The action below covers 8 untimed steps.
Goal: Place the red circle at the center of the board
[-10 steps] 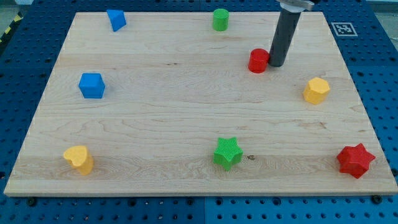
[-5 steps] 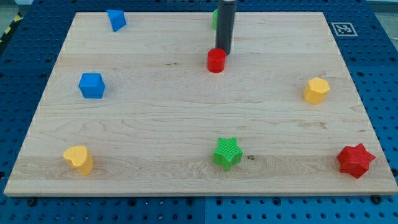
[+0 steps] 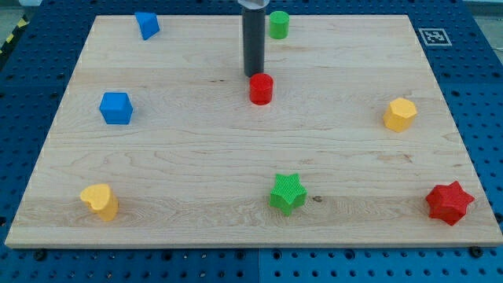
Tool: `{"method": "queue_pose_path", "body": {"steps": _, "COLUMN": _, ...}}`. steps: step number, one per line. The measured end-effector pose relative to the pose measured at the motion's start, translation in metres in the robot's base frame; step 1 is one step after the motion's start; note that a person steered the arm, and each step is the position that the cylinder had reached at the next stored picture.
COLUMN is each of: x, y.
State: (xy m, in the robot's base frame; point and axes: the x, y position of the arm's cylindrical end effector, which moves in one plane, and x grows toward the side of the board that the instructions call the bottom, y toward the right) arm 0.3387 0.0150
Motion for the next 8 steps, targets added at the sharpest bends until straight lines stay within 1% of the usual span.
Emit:
{"method": "queue_pose_path", "body": {"steps": 1, "x": 0.004, "y": 0.052}}
{"method": "queue_pose_path", "body": {"steps": 2, "x": 0.018, "y": 0.067}}
{"method": "queue_pose_path", "body": {"steps": 3, "x": 0.024, "y": 0.067}}
{"method": "queue_pose_path", "body": {"steps": 4, "x": 0.039, "y": 0.067}}
{"method": "queue_pose_path", "body": {"steps": 5, "x": 0.044, "y": 0.059}}
{"method": "queue_pose_path", "body": {"steps": 6, "x": 0.051, "y": 0.037}}
{"method": "queue_pose_path", "body": {"steps": 7, "x": 0.024, "y": 0.027}}
{"method": "queue_pose_path", "body": {"steps": 8, "x": 0.009, "y": -0.014}}
